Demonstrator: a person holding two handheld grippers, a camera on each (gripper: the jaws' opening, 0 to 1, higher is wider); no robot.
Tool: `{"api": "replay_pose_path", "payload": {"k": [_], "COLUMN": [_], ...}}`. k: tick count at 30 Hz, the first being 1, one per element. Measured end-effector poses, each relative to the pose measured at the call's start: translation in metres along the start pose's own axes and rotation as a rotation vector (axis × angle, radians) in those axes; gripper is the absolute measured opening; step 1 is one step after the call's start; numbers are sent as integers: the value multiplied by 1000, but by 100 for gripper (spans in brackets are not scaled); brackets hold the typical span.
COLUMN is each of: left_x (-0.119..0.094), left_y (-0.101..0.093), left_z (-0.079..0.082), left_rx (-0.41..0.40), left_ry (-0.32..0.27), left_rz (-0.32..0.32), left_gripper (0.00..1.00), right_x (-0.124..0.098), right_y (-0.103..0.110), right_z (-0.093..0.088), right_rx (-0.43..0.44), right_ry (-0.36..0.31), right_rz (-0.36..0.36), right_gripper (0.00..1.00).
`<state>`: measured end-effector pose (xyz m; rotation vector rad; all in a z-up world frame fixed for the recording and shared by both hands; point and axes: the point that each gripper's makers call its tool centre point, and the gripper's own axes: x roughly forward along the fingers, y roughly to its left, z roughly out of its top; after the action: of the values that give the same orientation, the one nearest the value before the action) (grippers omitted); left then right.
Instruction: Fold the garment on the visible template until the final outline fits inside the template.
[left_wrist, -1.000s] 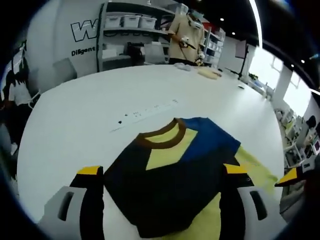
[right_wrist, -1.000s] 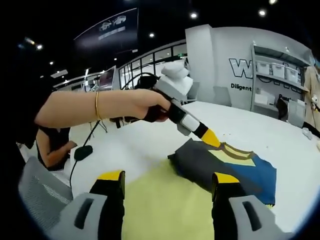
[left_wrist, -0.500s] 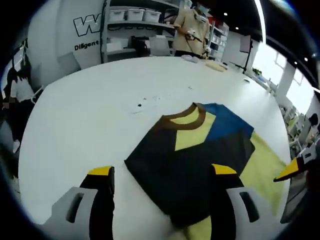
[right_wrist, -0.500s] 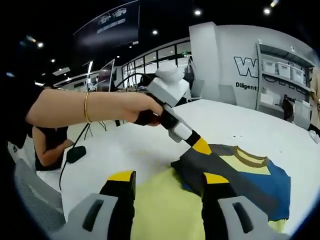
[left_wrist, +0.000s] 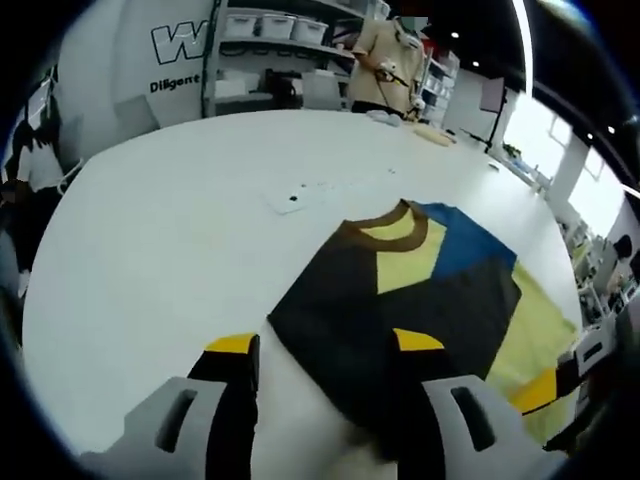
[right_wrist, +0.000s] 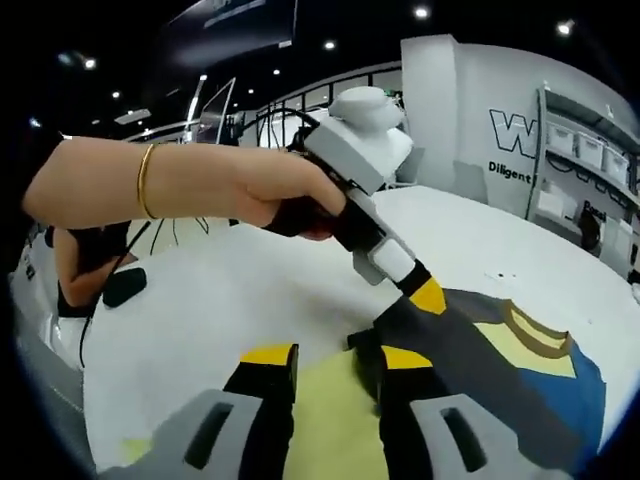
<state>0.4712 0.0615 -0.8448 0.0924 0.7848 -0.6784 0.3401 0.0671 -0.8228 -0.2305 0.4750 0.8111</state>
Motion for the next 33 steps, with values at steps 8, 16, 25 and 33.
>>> {"api": "replay_pose_path", "payload": {"k": [8,16,25,33], "left_x": [4,11,13,18], "left_y": [5,8,5,9], "left_z": [-2,-4,-1,-1], "left_rx": [-17,-40,-52,-49], "left_ry": [6,14,6,7], "left_rz": [1,8,14,3], "left_gripper": [37,28,23,15], "right_x": [19,34,44,50], "right_y": [-7,-16,-16,-15], "right_z": [-1,-15,-8,-11], "right_rx": [-38,-159,-240,-266], "right_ry": [11,102,94,114], "right_rz": [-28,-73,-97,-98], "right_gripper": [16,10,6,0]}}
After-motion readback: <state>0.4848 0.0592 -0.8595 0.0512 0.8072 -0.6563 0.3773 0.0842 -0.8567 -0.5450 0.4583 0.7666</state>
